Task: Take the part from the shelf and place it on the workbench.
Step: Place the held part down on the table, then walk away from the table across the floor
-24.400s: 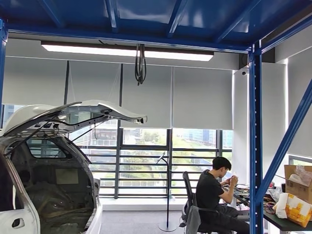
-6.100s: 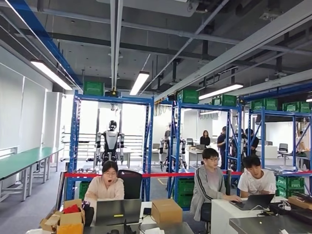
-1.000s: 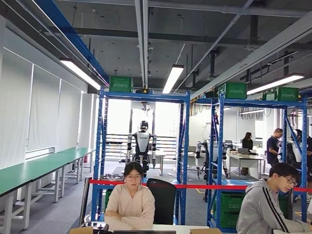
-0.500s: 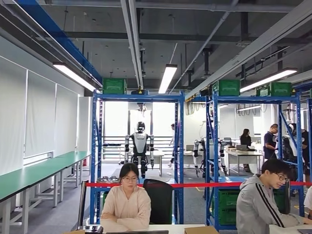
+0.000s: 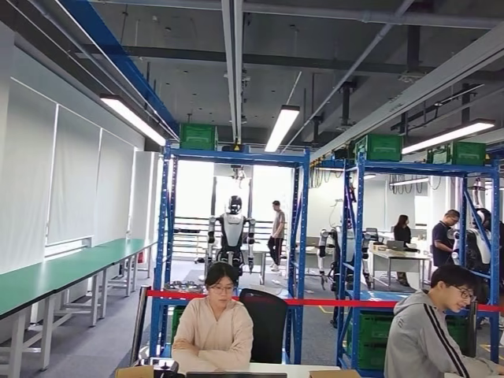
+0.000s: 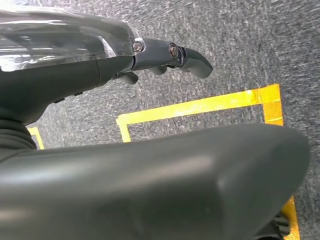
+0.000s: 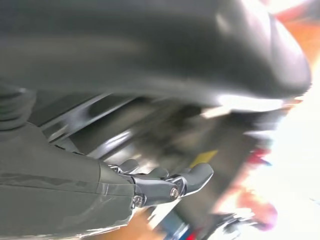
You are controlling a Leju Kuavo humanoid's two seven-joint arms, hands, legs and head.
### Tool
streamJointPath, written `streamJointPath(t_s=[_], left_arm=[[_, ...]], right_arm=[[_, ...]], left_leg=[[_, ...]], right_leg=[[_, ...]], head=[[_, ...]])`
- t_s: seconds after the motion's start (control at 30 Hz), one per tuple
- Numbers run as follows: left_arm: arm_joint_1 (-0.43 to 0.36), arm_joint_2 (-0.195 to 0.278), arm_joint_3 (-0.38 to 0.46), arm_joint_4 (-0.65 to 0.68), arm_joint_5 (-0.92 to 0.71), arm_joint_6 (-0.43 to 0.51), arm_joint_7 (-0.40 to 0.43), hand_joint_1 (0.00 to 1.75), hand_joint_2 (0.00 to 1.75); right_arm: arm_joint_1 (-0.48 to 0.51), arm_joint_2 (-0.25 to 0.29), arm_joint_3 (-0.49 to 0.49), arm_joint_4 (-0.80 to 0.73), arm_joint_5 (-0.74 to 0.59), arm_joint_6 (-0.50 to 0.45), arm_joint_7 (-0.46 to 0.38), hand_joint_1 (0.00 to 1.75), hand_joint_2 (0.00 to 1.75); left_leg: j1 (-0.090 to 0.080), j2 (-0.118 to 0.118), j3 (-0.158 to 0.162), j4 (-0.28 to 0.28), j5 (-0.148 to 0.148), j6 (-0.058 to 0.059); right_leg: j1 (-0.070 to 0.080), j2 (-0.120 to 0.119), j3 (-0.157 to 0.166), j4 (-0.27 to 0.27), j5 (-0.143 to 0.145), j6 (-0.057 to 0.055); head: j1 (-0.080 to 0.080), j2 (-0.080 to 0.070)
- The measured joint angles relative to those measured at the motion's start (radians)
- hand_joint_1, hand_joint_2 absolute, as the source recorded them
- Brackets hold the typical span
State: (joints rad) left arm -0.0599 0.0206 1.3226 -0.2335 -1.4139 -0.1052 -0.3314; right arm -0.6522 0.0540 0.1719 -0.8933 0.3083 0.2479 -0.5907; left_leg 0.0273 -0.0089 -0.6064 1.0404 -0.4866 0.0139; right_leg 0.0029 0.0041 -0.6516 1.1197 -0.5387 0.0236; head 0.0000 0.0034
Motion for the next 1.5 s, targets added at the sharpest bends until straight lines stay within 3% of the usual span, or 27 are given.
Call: streamJointPath(t_s=[0.07, 0.1, 0.13, 0.17, 0.23, 0.3, 0.43, 0.5, 0.57, 0.63, 0.67, 0.77, 0.83, 0.9, 0.93, 0.97, 1.07, 1.1, 1.13, 1.17, 1.2, 1.27, 1.33, 1.43, 1.5], left_arm=[[0.0, 0.001, -0.003, 0.0, -0.002, -0.008, -0.006, 0.0, 0.0], [0.0, 0.002, -0.004, 0.0, -0.005, -0.01, -0.008, 0.0, 0.0], [0.0, 0.002, -0.005, 0.0, -0.007, -0.012, -0.009, 0.0, 0.0], [0.0, 0.003, -0.007, 0.0, -0.01, -0.012, -0.009, 0.0, 0.0], [-0.001, 0.003, -0.01, 0.0, -0.012, -0.012, -0.008, 0.0, 0.0], [-0.004, 0.002, -0.012, 0.001, -0.013, -0.011, -0.006, 0.0, 0.0], [-0.004, 0.003, -0.014, 0.001, -0.012, -0.008, -0.004, 0.0, 0.0], [-0.003, 0.004, -0.015, 0.002, -0.011, -0.007, -0.004, 0.0, 0.0], [-0.002, 0.007, -0.015, 0.002, -0.009, -0.007, -0.002, 0.0, 0.0], [0.0, 0.009, -0.015, 0.002, -0.007, -0.007, 0.001, 0.0, 0.0], [0.0, 0.01, -0.015, 0.002, -0.005, -0.007, 0.003, 0.0, 0.0], [-0.002, 0.013, -0.015, 0.002, -0.001, -0.007, 0.009, 0.0, 0.0], [-0.002, 0.013, -0.015, 0.002, 0.002, -0.007, 0.012, 0.0, 0.0], [0.0, 0.013, -0.014, 0.002, 0.007, -0.007, 0.014, 0.0, 0.0], [0.0, 0.013, -0.014, 0.002, 0.008, -0.007, 0.015, 0.0, 0.0], [0.0, 0.013, -0.014, 0.002, 0.009, -0.007, 0.017, 0.0, 0.0], [0.002, 0.013, -0.013, 0.002, 0.012, -0.006, 0.022, 0.0, 0.0], [0.003, 0.013, -0.012, 0.002, 0.013, -0.005, 0.023, 0.0, 0.0], [0.005, 0.013, -0.011, 0.002, 0.014, -0.004, 0.024, 0.0, 0.0], [0.006, 0.013, -0.009, 0.002, 0.016, -0.004, 0.025, 0.0, 0.0], [0.007, 0.013, -0.008, 0.002, 0.017, -0.003, 0.026, 0.0, 0.0], [0.009, 0.011, -0.009, 0.002, 0.046, -0.001, 0.033, 0.0, 0.0], [0.015, 0.008, -0.035, 0.003, 0.139, 0.003, 0.047, 0.0, 0.0], [0.026, 0.009, -0.098, 0.003, 0.24, 0.011, 0.058, 0.0, 0.0], [0.032, 0.009, -0.118, 0.003, 0.249, 0.014, 0.058, 0.0, 0.0]], right_arm=[[0.053, -0.009, -0.034, -0.117, -0.224, 0.142, -0.042, 0.0, 0.0], [0.084, -0.011, -0.053, -0.178, -0.315, 0.201, -0.051, 0.0, 0.0], [0.115, -0.011, -0.071, -0.239, -0.388, 0.251, -0.053, 0.0, 0.0], [0.143, -0.01, -0.089, -0.305, -0.448, 0.294, -0.051, 0.0, 0.0], [0.185, -0.005, -0.115, -0.43, -0.518, 0.348, -0.038, 0.0, 0.0], [0.217, 0.003, -0.128, -0.536, -0.546, 0.377, -0.027, 0.0, 0.0], [0.279, 0.019, -0.13, -0.678, -0.56, 0.416, -0.02, 0.0, 0.0], [0.306, 0.029, -0.123, -0.729, -0.56, 0.433, -0.024, 0.0, 0.0], [0.335, 0.034, -0.114, -0.766, -0.561, 0.448, -0.031, 0.0, 0.0], [0.366, 0.037, -0.101, -0.796, -0.562, 0.464, -0.041, 0.0, 0.0], [0.379, 0.038, -0.094, -0.811, -0.563, 0.472, -0.046, 0.0, 0.0], [0.405, 0.042, -0.075, -0.855, -0.565, 0.491, -0.058, 0.0, 0.0], [0.417, 0.044, -0.06, -0.88, -0.563, 0.499, -0.061, 0.0, 0.0], [0.433, 0.044, -0.044, -0.898, -0.557, 0.504, -0.065, 0.0, 0.0], [0.443, 0.044, -0.038, -0.904, -0.554, 0.505, -0.069, 0.0, 0.0], [0.452, 0.044, -0.032, -0.91, -0.549, 0.506, -0.074, 0.0, 0.0], [0.482, 0.043, -0.014, -0.923, -0.534, 0.506, -0.092, 0.0, 0.0], [0.493, 0.042, -0.009, -0.924, -0.532, 0.506, -0.096, 0.0, 0.0], [0.505, 0.042, -0.005, -0.925, -0.532, 0.506, -0.1, 0.0, 0.0], [0.516, 0.041, -0.003, -0.925, -0.532, 0.506, -0.102, 0.0, 0.0], [0.526, 0.041, -0.001, -0.926, -0.534, 0.509, -0.103, 0.0, 0.0], [0.54, 0.041, -0.001, -0.929, -0.536, 0.523, -0.103, 0.0, 0.0], [0.557, 0.041, -0.003, -0.932, -0.535, 0.54, -0.104, 0.0, 0.0], [0.596, 0.041, -0.009, -0.925, -0.536, 0.54, -0.104, 0.0, 0.0], [0.621, 0.041, -0.016, -0.908, -0.526, 0.536, -0.104, 0.0, 0.0]], left_leg=[[-0.001, 0.0, 0.0, 0.0, -0.001, 0.004], [-0.001, 0.0, 0.0, 0.0, -0.001, 0.005], [-0.003, -0.001, 0.001, 0.0, -0.001, 0.005], [-0.004, -0.001, 0.002, 0.0, -0.002, 0.006], [-0.008, -0.001, 0.003, 0.0, -0.002, 0.005], [-0.01, 0.0, 0.002, 0.0, -0.001, 0.002], [-0.009, 0.0, 0.0, -0.001, -0.009, -0.015], [-0.009, 0.001, -0.018, 0.056, -0.067, -0.021], [-0.009, 0.001, -0.051, 0.171, -0.143, -0.027], [-0.008, 0.001, -0.054, 0.229, -0.168, -0.034], [-0.006, 0.001, -0.03, 0.205, -0.155, -0.037], [0.001, -0.001, 0.088, 0.019, -0.094, -0.042], [-0.001, -0.005, 0.113, -0.028, -0.081, -0.03], [-0.006, -0.005, 0.106, -0.024, -0.068, -0.013], [-0.006, -0.003, 0.102, -0.024, -0.06, -0.005], [-0.005, 0.0, 0.094, -0.025, -0.051, 0.002], [-0.006, 0.006, 0.065, -0.025, -0.026, 0.016], [-0.008, 0.007, 0.055, -0.024, -0.018, 0.017], [-0.01, 0.008, 0.045, -0.024, -0.011, 0.018], [-0.013, 0.008, 0.036, -0.024, -0.004, 0.018], [-0.016, 0.008, 0.027, -0.023, 0.003, 0.018], [-0.02, 0.008, 0.015, -0.023, 0.014, 0.016], [-0.018, 0.008, 0.008, -0.024, 0.028, 0.008], [-0.012, 0.007, 0.0, -0.028, 0.037, -0.01], [-0.012, 0.007, -0.015, 0.01, -0.018, -0.016]], right_leg=[[-0.002, 0.0, -0.06, 0.133, -0.06, 0.006], [-0.003, 0.0, -0.08, 0.177, -0.072, 0.007], [-0.002, 0.0, -0.084, 0.184, -0.065, 0.005], [-0.002, 0.0, -0.069, 0.15, -0.04, 0.001], [0.004, 0.001, -0.002, 0.012, 0.025, -0.015], [0.011, 0.0, 0.043, -0.084, 0.061, -0.029], [0.01, -0.006, 0.051, -0.116, 0.077, -0.039], [0.004, -0.011, 0.049, -0.131, 0.09, -0.045], [0.005, -0.014, 0.042, -0.133, 0.098, -0.047], [0.005, -0.016, 0.031, -0.131, 0.106, -0.046], [0.004, -0.016, 0.024, -0.129, 0.111, -0.043], [0.002, -0.014, 0.0, -0.108, 0.121, -0.032], [0.003, -0.011, -0.009, -0.097, 0.13, -0.022], [0.0, -0.007, -0.012, -0.099, 0.141, -0.011], [-0.002, -0.006, -0.015, -0.096, 0.134, -0.006], [-0.004, -0.005, -0.021, -0.077, 0.109, 0.0], [-0.007, -0.004, -0.061, 0.091, -0.034, 0.012], [-0.008, -0.004, -0.069, 0.151, -0.066, 0.014], [-0.008, -0.004, -0.062, 0.181, -0.078, 0.013], [-0.007, -0.004, -0.038, 0.174, -0.071, 0.01], [-0.005, -0.004, 0.005, 0.127, -0.053, 0.004], [0.005, -0.001, 0.116, -0.027, -0.019, -0.02], [0.017, 0.001, 0.185, -0.136, -0.009, -0.038], [0.022, -0.003, 0.189, -0.169, 0.01, -0.044], [0.016, -0.009, 0.174, -0.179, 0.033, -0.051]], head=[[0.0, 0.0], [0.0, 0.0], [0.0, 0.0], [0.0, 0.0], [0.0, 0.0], [0.0, 0.0], [0.0, 0.0], [0.0, 0.0], [0.0, 0.0], [0.0, 0.0], [0.0, 0.0], [0.0, 0.0], [0.0, 0.0], [0.0, 0.0], [0.0, 0.0], [0.0, 0.0], [0.0, 0.0], [0.0, 0.0], [0.0, 0.0], [0.0, 0.0], [0.0, 0.0], [0.0, 0.0], [0.0, 0.0], [0.0, 0.0], [0.0, 0.0]])
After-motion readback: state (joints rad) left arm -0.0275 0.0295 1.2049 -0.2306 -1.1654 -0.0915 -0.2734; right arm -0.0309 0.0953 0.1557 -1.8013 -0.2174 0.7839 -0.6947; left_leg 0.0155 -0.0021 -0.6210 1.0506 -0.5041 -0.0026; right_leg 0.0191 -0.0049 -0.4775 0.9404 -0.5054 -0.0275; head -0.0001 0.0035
